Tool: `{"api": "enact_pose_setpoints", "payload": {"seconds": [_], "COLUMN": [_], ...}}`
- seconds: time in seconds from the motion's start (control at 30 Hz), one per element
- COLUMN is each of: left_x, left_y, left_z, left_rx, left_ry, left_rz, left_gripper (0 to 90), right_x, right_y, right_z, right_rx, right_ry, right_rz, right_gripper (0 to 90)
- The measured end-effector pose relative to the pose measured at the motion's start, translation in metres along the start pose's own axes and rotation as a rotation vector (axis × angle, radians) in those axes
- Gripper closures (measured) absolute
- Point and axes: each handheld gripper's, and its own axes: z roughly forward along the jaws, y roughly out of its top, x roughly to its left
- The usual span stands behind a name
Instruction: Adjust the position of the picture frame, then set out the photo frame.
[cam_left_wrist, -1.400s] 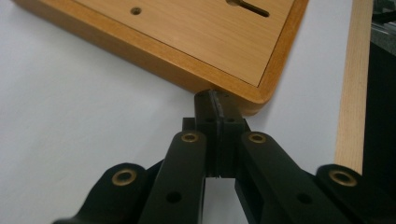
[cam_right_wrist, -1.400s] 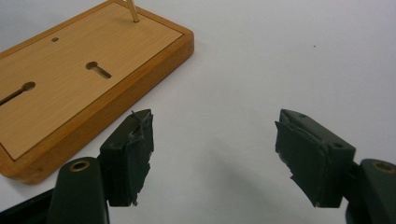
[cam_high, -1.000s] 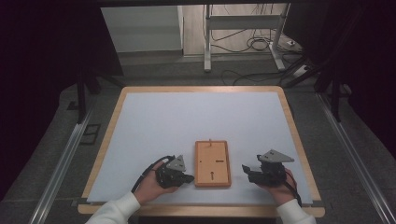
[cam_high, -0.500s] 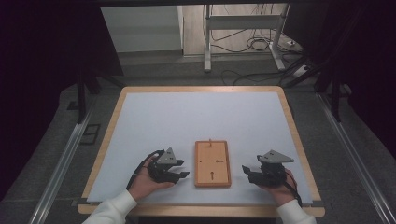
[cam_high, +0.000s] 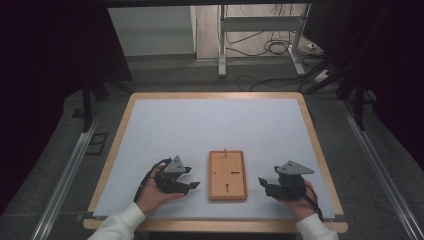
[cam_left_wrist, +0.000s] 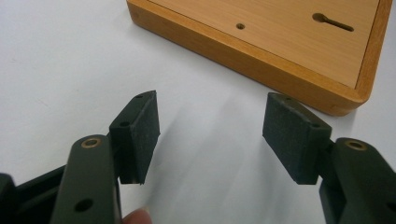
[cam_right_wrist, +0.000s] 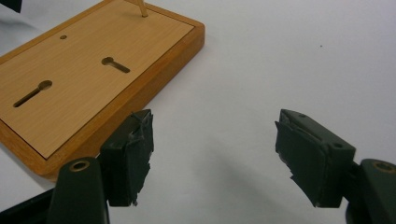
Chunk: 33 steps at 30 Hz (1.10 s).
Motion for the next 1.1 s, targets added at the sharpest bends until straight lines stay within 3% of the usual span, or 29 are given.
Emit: {"api": "enact_pose_setpoints", "payload": {"seconds": [0.33,0.77,0.93,1.1], "left_x": [0.016,0.019,0.023,0.027], "left_y": [0.014,0.043,0.053,0.066], "left_z": [-0.006,0.006,0.004,0.011], "left_rx": [-0.066,-0.084,-0.13,-0.145], "left_ry": [-0.006,-0.026,-0.018,-0.047], "left_rz": [-0.052,-0.047,-0.066,-0.065], "left_gripper": [30.9,27.8,28.8,28.5], "right_x": [0.002,0.001,0.001,0.001], "right_y": [0.0,-0.002,-0.002,-0.002], "right_z": [-0.004,-0.006,-0.006,-0.006], "right_rx": [-0.009,-0.007,-0.006,-0.006], "right_ry": [0.025,0.015,0.013,0.011], "right_rz": [-0.031,-0.023,-0.02,-0.019], "right_gripper": [28.0,27.6,27.6,27.5]}}
